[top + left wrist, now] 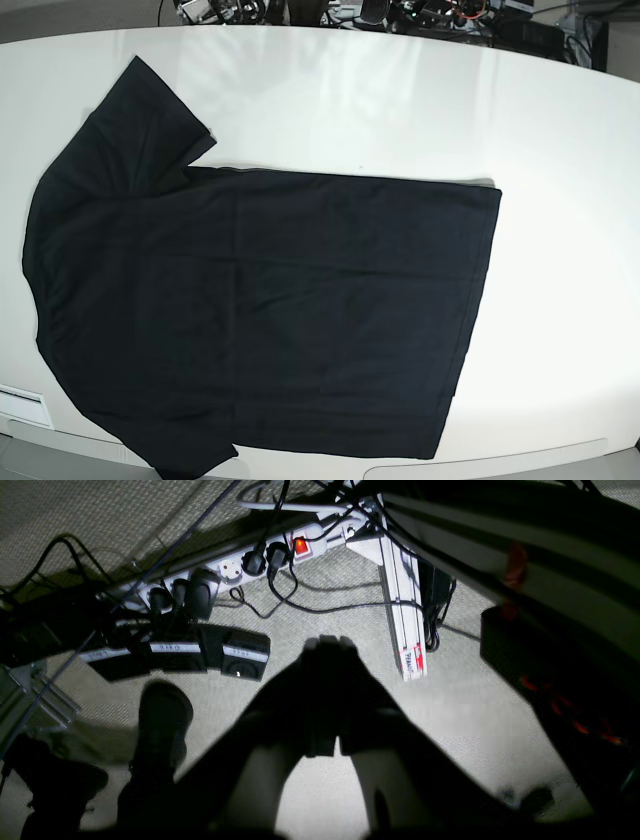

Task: Fold the T-shirt properly

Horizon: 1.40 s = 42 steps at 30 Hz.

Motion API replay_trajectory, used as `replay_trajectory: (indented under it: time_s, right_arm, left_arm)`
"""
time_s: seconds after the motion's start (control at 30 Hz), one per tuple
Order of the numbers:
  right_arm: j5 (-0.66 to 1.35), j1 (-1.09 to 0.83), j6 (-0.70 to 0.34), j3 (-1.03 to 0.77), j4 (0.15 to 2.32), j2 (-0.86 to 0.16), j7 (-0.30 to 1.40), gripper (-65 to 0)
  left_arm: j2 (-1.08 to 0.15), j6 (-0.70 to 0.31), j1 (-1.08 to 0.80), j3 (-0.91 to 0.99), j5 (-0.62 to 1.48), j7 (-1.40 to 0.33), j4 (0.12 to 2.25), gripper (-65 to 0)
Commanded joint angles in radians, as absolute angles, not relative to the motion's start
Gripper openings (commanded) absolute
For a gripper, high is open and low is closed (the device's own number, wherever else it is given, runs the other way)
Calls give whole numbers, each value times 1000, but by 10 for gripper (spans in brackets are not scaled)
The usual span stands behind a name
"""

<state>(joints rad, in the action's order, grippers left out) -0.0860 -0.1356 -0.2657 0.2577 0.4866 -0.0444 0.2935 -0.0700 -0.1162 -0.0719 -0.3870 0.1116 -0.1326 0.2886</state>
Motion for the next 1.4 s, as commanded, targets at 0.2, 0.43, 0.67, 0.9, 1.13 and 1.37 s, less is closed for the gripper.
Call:
replay_trajectory:
  time_s: [0.2,0.43,0.67,0.9,1.13,1.37]
  right_arm:
    - [-79,-273,-286,255,592,-60,425,-650]
    - [55,-549,-337,255,887,-117,495,-650]
    - [90,-869,-302,255,1311,-171,590,-650]
    - [84,-1198,-201,255,1763,-268,635,-650]
    - [-47,-1309,-88,255,2068,-333,664,-650]
    - [-135,-1309,-41,207,2236,-336,746,-650]
  left_arm:
    - [-134,-187,-191,-391,109,-271,443,-650]
    - [-257,-187,-472,-392,133,-311,793,-650]
    - [-433,-184,-765,-392,150,-375,1240,-650]
    - [-642,-92,-1044,-363,101,-456,1660,-650]
    - [-723,-93,-1261,-178,52,-480,1928,-650]
    - [-723,-165,-1309,111,51,-514,2148,-650]
